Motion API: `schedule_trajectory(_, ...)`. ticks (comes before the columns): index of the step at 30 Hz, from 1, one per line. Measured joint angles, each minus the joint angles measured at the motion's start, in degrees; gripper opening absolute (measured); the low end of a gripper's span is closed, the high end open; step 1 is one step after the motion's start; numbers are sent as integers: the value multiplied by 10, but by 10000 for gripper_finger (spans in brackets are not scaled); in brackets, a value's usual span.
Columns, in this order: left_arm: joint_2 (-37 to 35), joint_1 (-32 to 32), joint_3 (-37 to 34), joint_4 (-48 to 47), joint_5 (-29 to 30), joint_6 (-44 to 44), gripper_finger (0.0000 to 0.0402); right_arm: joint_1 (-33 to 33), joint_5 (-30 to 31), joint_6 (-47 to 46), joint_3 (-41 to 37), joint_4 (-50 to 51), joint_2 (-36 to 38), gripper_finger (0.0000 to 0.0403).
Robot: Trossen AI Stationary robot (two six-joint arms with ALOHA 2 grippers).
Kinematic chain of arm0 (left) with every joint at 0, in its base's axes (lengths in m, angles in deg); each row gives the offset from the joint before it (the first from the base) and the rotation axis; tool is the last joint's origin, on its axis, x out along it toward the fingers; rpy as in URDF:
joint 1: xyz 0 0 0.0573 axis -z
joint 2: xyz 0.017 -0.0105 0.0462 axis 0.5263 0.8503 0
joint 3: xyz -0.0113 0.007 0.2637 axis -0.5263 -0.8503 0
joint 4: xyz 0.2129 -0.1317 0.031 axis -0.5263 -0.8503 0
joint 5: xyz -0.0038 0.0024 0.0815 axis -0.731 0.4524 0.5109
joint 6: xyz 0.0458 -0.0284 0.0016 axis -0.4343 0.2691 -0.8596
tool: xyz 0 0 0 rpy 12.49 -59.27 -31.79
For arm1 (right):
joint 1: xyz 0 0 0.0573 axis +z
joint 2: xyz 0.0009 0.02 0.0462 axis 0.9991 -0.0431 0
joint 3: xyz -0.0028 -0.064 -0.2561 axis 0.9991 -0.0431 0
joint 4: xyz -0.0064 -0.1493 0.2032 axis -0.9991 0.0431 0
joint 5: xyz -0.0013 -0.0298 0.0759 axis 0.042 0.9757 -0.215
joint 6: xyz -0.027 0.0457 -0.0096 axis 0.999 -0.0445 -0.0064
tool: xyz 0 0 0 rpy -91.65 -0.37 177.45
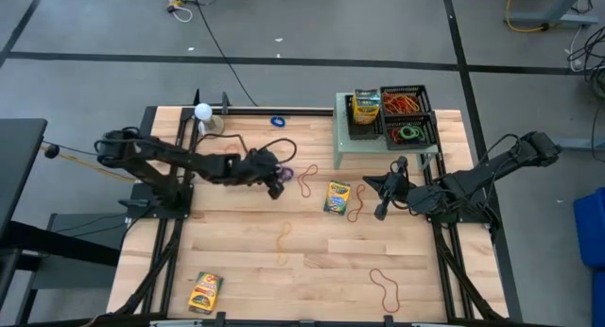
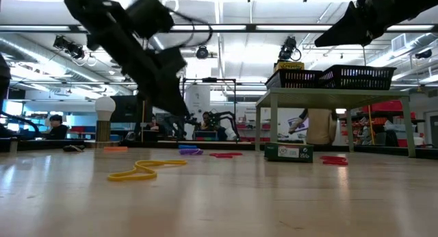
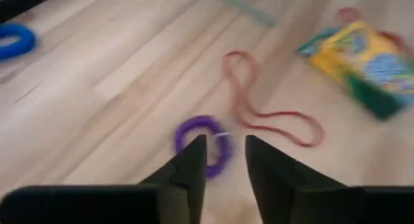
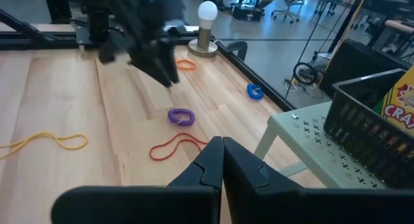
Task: Pick & Place Office Desk Supplies
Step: Put the violet spring keychain into the bottom right black bin on the shelf
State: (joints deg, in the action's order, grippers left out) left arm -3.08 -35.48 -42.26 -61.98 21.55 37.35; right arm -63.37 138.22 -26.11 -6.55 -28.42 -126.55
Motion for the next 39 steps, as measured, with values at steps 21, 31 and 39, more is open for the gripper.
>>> schedule_trajectory(21,182,-87,78,-10,-55,-32,123,0,4,14,0,-22,0,11)
schedule_trajectory(31,136,-84,77,-54,-29,-54,14,0,4,14,0,-25,0,11)
schedule_trajectory(39,97,-20,76,-38,91,-53,10,0,3,3,0,-30,0,11)
